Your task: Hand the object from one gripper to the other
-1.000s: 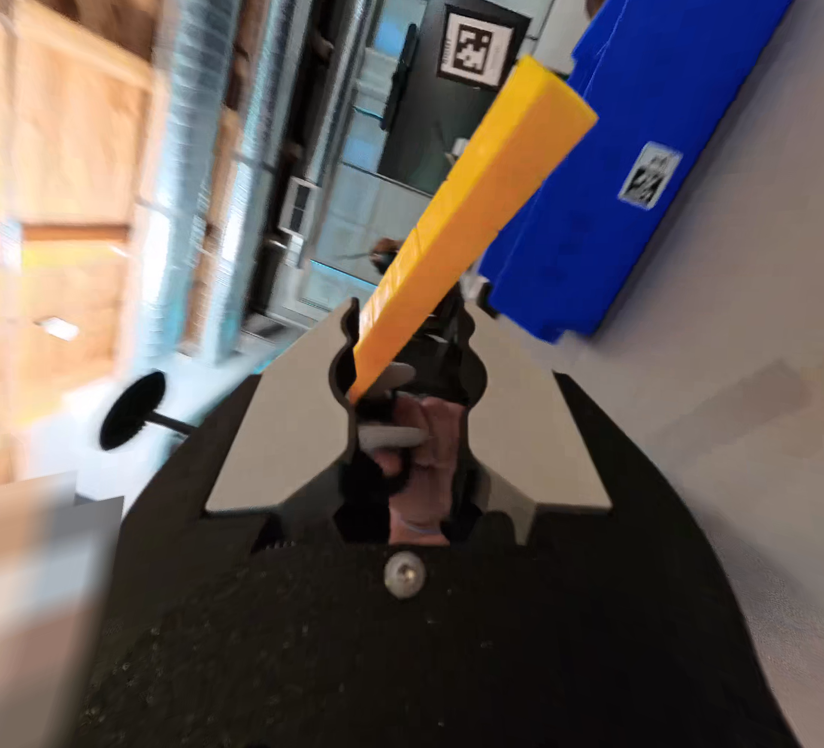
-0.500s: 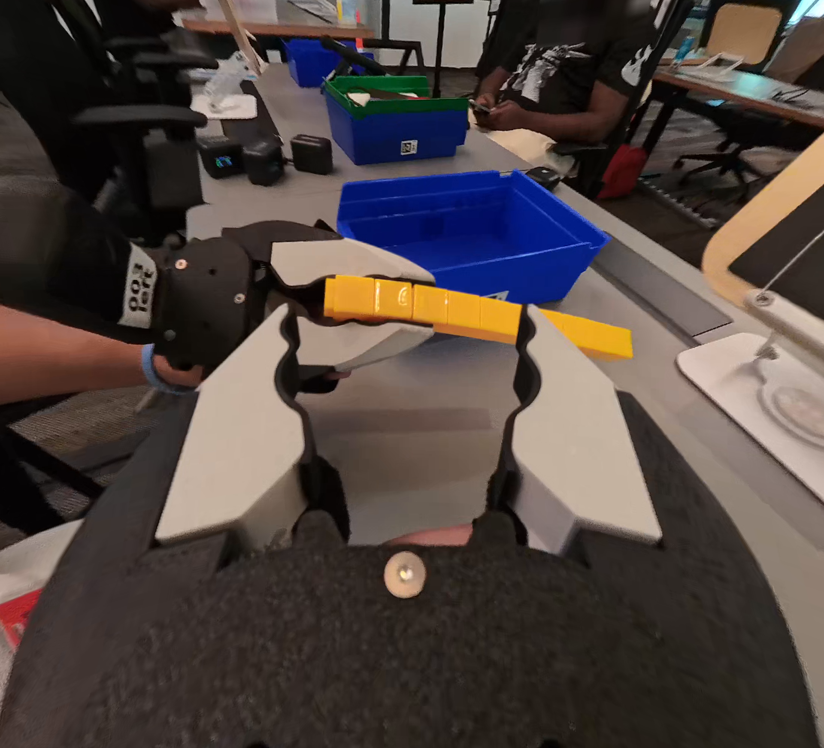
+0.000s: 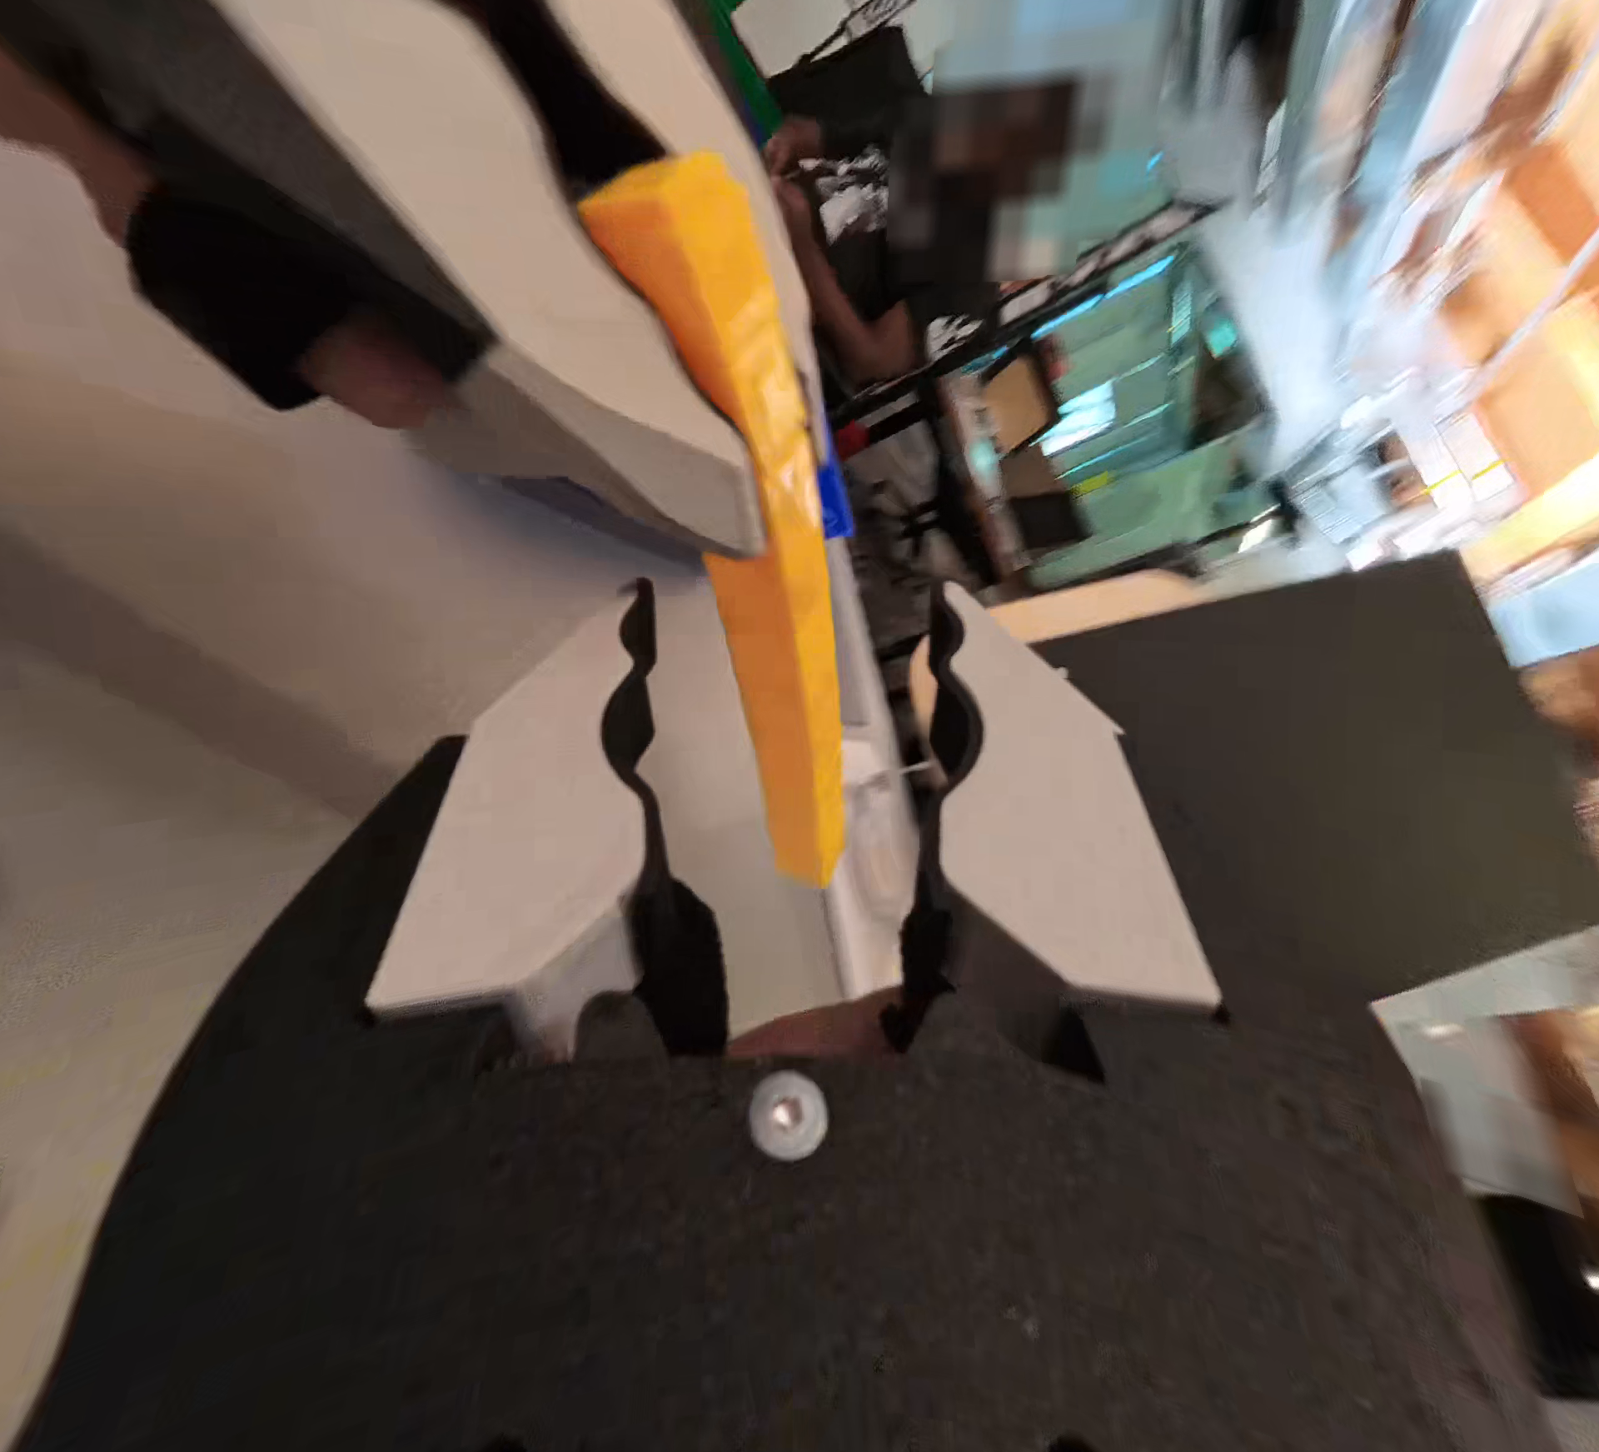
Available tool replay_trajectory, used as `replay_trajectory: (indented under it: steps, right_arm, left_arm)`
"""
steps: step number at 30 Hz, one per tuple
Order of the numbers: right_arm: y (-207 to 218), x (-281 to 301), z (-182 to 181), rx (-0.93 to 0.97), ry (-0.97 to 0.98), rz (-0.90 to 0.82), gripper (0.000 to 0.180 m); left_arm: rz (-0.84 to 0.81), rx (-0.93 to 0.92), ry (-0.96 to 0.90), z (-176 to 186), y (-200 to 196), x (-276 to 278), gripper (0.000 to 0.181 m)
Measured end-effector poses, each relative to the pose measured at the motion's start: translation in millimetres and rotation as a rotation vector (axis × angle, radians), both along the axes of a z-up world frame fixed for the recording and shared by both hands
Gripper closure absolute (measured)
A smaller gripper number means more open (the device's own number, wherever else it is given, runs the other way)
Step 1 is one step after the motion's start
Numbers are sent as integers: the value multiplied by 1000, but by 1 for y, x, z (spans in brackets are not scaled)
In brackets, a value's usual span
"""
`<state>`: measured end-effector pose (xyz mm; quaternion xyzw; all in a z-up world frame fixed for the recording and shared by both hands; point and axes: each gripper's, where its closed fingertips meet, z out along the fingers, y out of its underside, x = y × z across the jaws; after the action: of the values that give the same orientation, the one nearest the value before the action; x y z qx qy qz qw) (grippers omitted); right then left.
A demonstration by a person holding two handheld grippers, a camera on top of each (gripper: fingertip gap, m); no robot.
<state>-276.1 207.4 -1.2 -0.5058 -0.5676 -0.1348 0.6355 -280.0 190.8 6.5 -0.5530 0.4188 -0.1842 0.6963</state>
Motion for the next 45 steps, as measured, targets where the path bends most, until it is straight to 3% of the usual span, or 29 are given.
replay_trajectory:
  steps: [4, 10, 11, 13, 17, 24, 29, 33, 41, 45]
  right_arm:
    - [0, -9, -3, 291, -131, -24, 152]
    - [6, -1, -3, 347, -88, -37, 156]
    - [10, 4, -2, 335, -74, -53, 156]
    - [18, 16, 1, 296, -13, -79, 157]
    - [27, 38, 17, 113, 223, -74, 157]
    - [4, 16, 40, -368, 716, 201, 158]
    - [-8, -8, 33, -493, 760, 277, 158]
    - [-9, -16, 25, -519, 753, 269, 158]
    - [-6, -17, 22, -585, 779, 256, 157]
    - [-5, -12, 24, -601, 764, 262, 131]
  left_arm:
    - [-31, -72, -27, -4, -8, 8, 157]
    - [-30, -127, -58, -9, -6, 12, 157]
    - [-24, -144, -79, -8, -5, 12, 148]
    - [-1, -206, -94, -11, 0, 10, 138]
    - [14, -237, -107, -17, 10, 4, 138]
    - [27, -273, -24, -47, 22, 8, 136]
    - [35, -238, -2, -48, 22, 9, 137]
    - [9, -189, 25, -48, 17, 12, 155]
    - [34, -168, 47, -48, 20, 10, 156]
    - [29, -189, 1, -40, 21, 5, 156]
